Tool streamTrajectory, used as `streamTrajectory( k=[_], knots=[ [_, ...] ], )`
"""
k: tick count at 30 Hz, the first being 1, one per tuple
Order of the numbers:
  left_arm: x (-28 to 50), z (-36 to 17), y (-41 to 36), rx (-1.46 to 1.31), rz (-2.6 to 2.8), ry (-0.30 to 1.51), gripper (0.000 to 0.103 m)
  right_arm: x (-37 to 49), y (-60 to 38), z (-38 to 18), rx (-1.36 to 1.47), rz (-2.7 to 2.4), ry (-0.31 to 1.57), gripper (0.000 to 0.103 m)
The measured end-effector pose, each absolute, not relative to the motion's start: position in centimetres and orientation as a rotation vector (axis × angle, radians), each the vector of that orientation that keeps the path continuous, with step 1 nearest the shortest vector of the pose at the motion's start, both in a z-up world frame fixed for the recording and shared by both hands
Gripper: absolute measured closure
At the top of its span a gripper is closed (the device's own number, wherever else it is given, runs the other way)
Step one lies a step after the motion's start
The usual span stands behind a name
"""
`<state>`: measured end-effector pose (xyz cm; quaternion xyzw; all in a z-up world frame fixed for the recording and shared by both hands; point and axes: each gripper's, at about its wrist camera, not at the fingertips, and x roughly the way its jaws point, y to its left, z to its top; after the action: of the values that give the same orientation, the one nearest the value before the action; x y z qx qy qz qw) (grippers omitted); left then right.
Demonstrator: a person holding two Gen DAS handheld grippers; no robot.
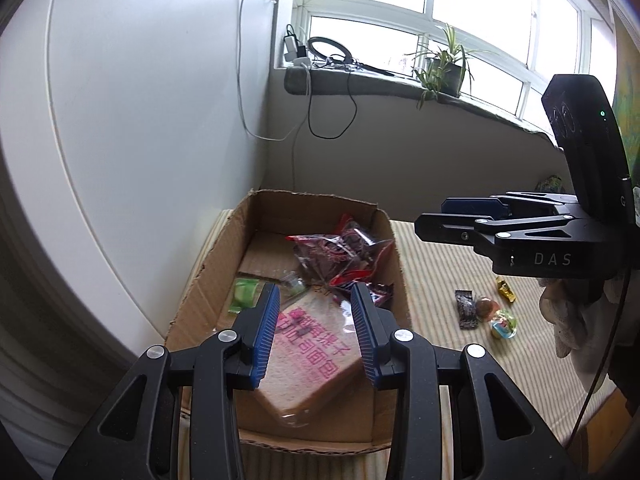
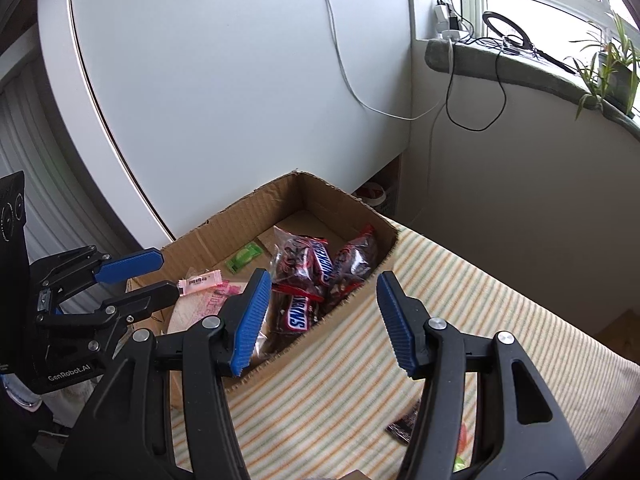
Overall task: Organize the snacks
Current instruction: 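Move both tools back to the remaining snack pile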
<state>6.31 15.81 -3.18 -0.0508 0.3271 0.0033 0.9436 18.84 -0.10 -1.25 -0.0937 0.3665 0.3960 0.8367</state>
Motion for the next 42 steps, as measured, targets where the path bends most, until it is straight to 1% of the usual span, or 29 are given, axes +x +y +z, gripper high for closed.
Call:
streamTrajectory(
  k=[14,20,25,26,29,35,42],
  knots=[
    [6.9,-2.6,10.1,-0.087,-0.091,0.655,0.067,18.3,-9.1,-1.0,-0.195,0.734,0.761,0.045],
    [7.4,-3.1,7.1,-0.065,-0.148,0.668,0.067,18.4,-13.6,-2.7,-0.164,0.662,0.805,0.045],
    [8.2,-3.7,5.1,-0.06,-0.18,0.684,0.067,17.2,-15.6,-5.1,-0.15,0.663,0.841,0.045],
    [8.4,-3.9,4.7,-0.058,-0.187,0.69,0.067,16.9,-15.8,-5.7,-0.153,0.668,0.851,0.045],
    [9.1,-4.6,3.8,-0.059,-0.2,0.711,0.067,15.7,-15.7,-7.2,-0.182,0.692,0.856,0.024],
    [10.7,-6.6,2.3,-0.079,-0.233,0.769,0.067,14.1,-14.6,-9.7,-0.27,0.701,0.858,0.023],
    [12.6,-9.0,1.2,-0.073,-0.239,0.835,0.067,14.9,-14.6,-10.9,-0.233,0.705,0.878,0.023]
  ],
)
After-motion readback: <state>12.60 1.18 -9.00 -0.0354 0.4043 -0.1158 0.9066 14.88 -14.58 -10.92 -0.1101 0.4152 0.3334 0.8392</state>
